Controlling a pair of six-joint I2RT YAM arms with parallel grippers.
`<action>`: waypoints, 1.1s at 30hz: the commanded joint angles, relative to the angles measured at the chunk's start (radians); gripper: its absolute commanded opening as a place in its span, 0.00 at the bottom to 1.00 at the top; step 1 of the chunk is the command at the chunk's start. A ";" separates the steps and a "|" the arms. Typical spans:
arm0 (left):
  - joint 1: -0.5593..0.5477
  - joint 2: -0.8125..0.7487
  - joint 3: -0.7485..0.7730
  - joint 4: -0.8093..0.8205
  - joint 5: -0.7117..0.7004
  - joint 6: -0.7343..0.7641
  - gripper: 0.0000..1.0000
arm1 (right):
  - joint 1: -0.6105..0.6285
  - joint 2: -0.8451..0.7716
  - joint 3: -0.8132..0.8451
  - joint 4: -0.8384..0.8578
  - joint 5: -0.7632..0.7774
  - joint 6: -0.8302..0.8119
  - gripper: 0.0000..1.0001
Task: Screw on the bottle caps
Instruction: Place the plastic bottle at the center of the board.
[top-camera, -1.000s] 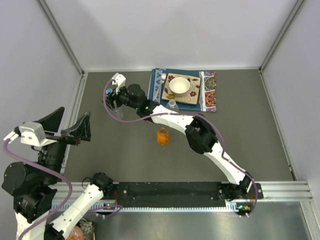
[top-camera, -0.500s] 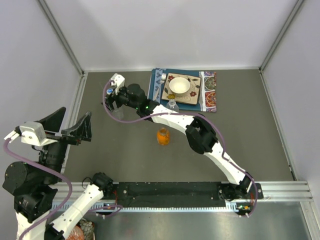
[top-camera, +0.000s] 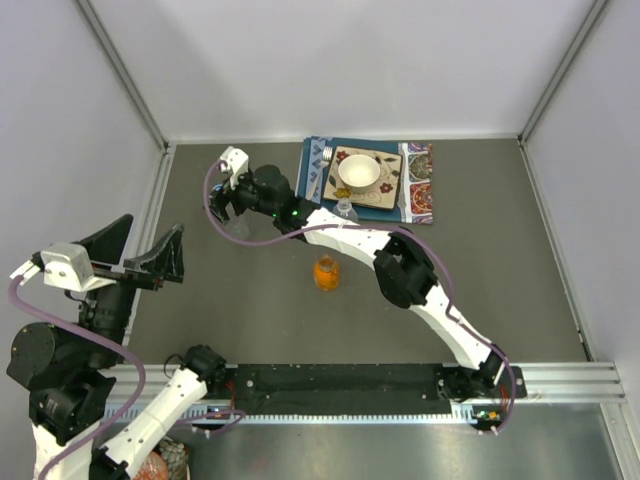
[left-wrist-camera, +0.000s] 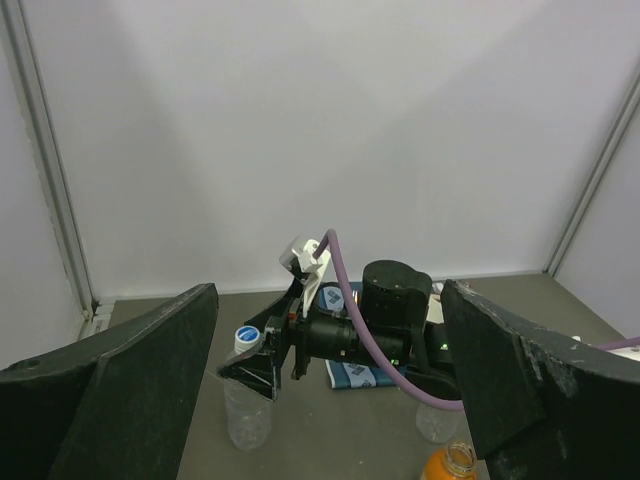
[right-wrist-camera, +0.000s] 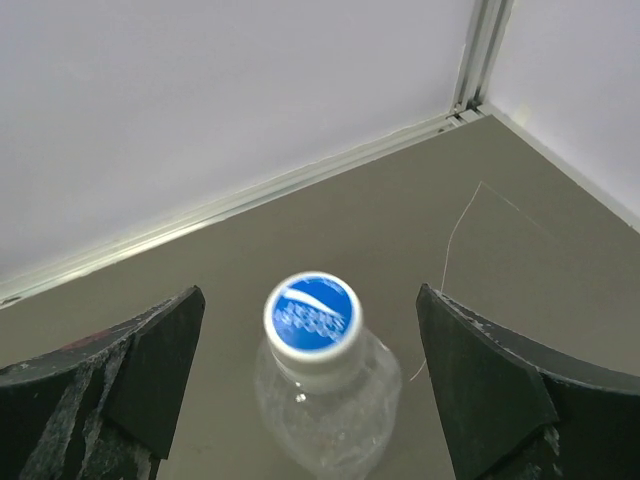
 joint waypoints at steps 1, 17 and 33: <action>0.009 -0.002 -0.004 0.020 0.006 -0.017 0.99 | 0.006 -0.099 0.044 0.012 -0.013 -0.015 0.88; 0.012 -0.002 -0.001 0.020 0.014 -0.017 0.98 | -0.002 -0.117 0.041 -0.007 0.003 -0.021 0.93; 0.012 0.021 -0.014 0.013 0.074 0.049 0.99 | -0.068 -0.444 -0.091 -0.059 0.154 -0.105 0.99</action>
